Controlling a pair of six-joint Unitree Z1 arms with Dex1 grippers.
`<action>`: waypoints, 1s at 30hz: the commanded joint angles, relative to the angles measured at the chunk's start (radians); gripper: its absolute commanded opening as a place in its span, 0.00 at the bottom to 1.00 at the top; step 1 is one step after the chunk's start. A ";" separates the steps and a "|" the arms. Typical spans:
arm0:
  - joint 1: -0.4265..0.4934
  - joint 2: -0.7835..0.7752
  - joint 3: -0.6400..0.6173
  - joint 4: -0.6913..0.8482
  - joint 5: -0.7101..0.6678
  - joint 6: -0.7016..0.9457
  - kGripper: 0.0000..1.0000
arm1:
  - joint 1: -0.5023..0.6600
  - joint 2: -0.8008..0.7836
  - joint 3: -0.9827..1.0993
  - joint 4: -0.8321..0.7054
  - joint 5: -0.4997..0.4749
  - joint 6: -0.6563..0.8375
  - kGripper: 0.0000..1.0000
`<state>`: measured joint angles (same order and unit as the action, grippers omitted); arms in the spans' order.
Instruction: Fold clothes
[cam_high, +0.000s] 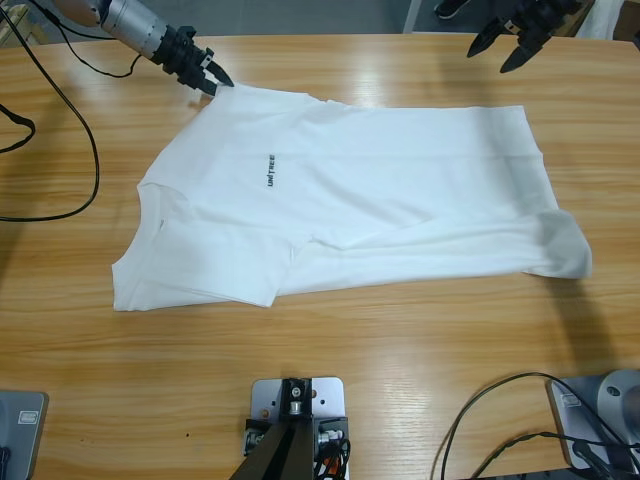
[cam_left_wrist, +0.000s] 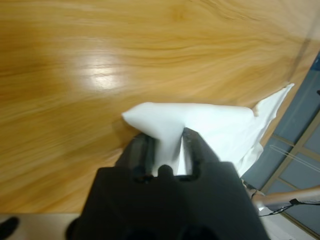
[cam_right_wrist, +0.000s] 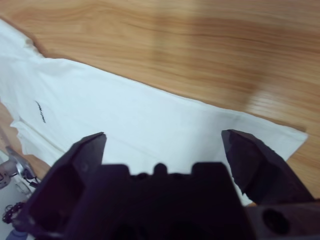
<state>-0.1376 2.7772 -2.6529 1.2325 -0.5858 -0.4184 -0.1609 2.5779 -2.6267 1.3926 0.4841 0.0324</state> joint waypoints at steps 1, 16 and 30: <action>-0.019 0.087 -0.576 0.022 0.043 0.010 0.00 | -0.017 0.047 -0.046 0.172 0.024 -0.013 0.53; -0.016 0.060 -0.575 0.061 0.049 0.024 0.00 | -0.063 0.059 -0.012 0.201 0.025 0.025 0.97; -0.011 0.051 -0.575 0.078 0.049 0.039 0.00 | 0.009 -0.007 0.129 0.121 -0.138 -0.016 1.00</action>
<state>-0.1453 2.7769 -2.6530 1.2749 -0.5575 -0.3967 -0.2136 2.5815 -2.5624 1.3926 0.4579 0.0322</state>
